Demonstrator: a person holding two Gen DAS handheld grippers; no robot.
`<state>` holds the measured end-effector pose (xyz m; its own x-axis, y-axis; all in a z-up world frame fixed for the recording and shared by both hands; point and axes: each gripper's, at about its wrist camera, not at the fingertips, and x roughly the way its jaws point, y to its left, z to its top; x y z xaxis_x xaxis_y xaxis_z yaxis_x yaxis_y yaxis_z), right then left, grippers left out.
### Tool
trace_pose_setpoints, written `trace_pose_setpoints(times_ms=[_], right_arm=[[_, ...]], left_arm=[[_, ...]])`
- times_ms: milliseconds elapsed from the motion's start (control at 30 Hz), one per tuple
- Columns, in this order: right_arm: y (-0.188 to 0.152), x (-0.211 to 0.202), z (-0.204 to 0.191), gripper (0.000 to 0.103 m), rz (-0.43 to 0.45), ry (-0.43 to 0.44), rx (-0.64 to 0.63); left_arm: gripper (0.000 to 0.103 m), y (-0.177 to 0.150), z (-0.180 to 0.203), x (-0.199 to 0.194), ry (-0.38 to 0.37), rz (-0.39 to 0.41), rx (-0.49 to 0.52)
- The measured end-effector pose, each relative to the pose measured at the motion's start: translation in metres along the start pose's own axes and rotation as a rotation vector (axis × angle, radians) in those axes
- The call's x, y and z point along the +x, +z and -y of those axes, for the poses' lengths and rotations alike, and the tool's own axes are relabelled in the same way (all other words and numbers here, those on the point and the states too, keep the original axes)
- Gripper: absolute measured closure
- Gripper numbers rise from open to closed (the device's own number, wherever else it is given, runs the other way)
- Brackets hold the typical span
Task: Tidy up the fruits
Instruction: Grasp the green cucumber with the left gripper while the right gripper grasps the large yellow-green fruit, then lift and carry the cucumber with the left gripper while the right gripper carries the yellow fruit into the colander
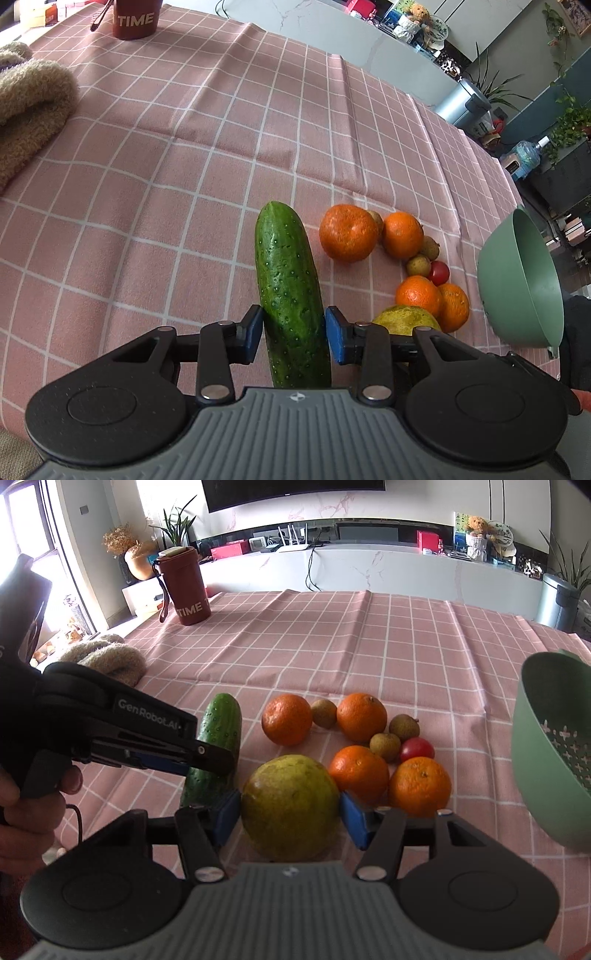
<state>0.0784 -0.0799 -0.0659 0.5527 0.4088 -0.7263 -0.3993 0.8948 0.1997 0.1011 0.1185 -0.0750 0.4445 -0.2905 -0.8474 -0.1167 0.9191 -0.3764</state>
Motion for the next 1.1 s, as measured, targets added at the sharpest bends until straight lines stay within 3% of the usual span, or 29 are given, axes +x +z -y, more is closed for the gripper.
trace_pose_setpoints(times_ms=[167,300,533,933,1100], right_arm=[[-0.001,0.001,0.001,0.046,-0.006,0.002,0.008],[0.000,0.011,0.006,0.039,-0.022,0.031,0.058],[0.002,0.029,0.021,0.040,-0.055,0.127,0.201],[0.002,0.010,0.017,0.041,-0.026,0.094,0.174],[0.007,-0.011,0.013,0.041,-0.009,0.015,0.067]], left_arm=[[0.060,0.001,0.000,0.003,0.006,-0.005,0.000],[0.054,0.002,0.000,0.010,0.008,-0.009,0.002],[0.058,-0.001,0.006,0.013,0.016,0.009,0.024],[0.060,-0.016,0.017,-0.006,0.055,0.098,0.060],[0.061,-0.023,0.033,-0.032,0.049,0.178,0.085]])
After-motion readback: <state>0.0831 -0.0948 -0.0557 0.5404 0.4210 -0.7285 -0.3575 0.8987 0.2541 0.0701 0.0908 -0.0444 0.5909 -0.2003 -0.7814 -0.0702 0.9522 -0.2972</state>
